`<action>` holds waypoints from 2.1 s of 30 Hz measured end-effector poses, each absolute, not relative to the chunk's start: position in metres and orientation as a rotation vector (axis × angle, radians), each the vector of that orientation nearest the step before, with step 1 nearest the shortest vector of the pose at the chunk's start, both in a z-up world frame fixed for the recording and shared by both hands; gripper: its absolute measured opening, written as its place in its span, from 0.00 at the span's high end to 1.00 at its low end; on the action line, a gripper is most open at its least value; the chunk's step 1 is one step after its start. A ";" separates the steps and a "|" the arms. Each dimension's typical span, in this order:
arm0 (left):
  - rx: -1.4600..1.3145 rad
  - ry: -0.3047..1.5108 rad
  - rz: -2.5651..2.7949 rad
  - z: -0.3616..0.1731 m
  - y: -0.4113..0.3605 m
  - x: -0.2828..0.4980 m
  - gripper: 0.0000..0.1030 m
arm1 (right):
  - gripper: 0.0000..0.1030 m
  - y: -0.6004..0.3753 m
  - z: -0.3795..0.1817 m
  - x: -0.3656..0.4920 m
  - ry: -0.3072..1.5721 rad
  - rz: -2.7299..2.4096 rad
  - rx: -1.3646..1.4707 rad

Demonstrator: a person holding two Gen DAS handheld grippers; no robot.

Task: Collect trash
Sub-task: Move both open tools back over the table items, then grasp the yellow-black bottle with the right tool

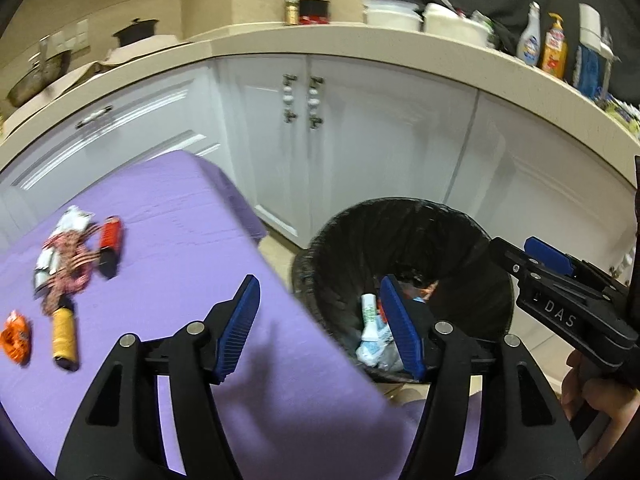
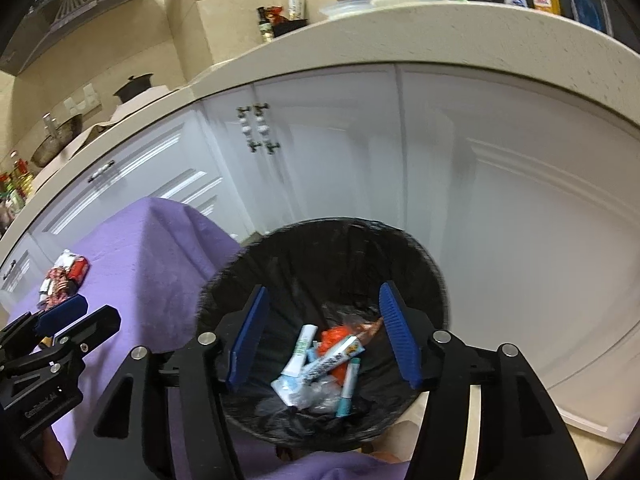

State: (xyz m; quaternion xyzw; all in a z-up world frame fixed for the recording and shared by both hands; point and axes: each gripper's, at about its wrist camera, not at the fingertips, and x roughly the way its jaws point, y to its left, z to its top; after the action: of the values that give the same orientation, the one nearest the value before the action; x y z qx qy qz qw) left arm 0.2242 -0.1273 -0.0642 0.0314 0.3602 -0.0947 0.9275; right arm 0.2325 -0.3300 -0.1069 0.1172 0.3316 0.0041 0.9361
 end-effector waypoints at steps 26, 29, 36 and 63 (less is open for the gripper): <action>-0.122 0.718 0.292 -0.054 0.119 0.131 0.39 | 0.37 -0.103 -0.081 0.229 0.698 0.426 0.049; -0.139 0.718 0.324 -0.056 0.139 0.124 0.39 | 0.37 -0.079 -0.081 0.227 0.702 0.457 0.017; -0.170 0.724 0.369 -0.061 0.175 0.113 0.39 | 0.37 -0.035 -0.086 0.227 0.727 0.505 -0.038; -0.232 0.739 0.337 -0.071 0.209 0.122 0.38 | 0.76 0.011 -0.103 0.240 0.848 0.549 -0.125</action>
State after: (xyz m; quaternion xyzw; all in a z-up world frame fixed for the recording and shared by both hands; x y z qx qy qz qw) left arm 0.1216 0.2094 -0.0713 -0.1127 0.3584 0.1637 0.9122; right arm 0.2404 0.0111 -0.1034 -0.0598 0.4059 0.2627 0.8733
